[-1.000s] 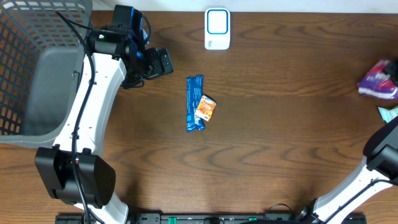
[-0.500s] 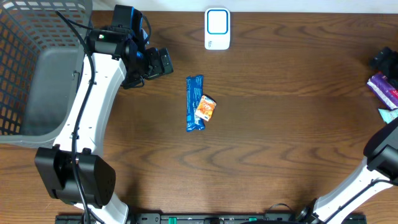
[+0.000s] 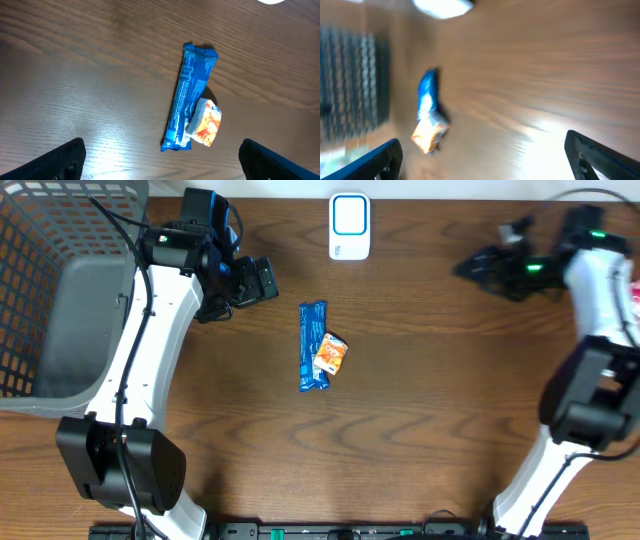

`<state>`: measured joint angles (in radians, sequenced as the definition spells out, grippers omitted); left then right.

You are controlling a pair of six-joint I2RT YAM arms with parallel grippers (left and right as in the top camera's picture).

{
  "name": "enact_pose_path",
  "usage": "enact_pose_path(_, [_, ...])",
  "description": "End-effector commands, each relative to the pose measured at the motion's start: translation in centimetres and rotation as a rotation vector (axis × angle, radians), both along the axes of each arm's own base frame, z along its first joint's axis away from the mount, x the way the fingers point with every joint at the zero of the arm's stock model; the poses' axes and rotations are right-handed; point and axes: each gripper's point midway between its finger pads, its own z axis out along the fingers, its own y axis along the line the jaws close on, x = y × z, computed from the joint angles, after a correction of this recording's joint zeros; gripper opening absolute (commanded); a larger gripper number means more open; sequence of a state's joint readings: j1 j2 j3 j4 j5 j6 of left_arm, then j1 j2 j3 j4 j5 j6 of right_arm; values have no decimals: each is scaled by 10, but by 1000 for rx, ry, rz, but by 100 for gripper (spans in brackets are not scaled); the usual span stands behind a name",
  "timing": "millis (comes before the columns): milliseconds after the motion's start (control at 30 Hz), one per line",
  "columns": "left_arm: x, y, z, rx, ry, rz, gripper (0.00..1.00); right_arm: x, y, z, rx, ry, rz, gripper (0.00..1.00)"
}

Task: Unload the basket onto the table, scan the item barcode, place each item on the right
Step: 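Reach the right gripper to the orange tissue pack and grasp it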

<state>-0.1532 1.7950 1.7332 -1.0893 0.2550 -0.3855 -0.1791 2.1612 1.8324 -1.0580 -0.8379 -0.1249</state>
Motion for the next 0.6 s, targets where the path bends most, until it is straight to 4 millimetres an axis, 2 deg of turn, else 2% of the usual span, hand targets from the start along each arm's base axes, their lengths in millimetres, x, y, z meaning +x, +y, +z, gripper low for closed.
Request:
enact_pose_path(0, [1,4,0,16,-5,-1,98,-21,59,-8,56,3,160,99])
enact_pose_path(67, [1,4,0,16,-5,-1,98,-34,92,-18,49,17,234,99])
enact_pose_path(133, [1,4,0,16,-5,-1,98,-43,121,-27,43,0,303,91])
enact_pose_path(300, [1,4,0,16,-5,-1,98,-53,180,-41,44,-20,365,62])
enact_pose_path(367, [1,4,0,16,-5,-1,98,-54,193,-55,-20,29,312,57])
enact_pose_path(500, [1,4,0,16,-5,-1,98,-63,204,-79,-151,126,208,47])
enact_pose_path(567, [1,4,0,16,-5,-1,98,-73,214,-86,-184,139,220,47])
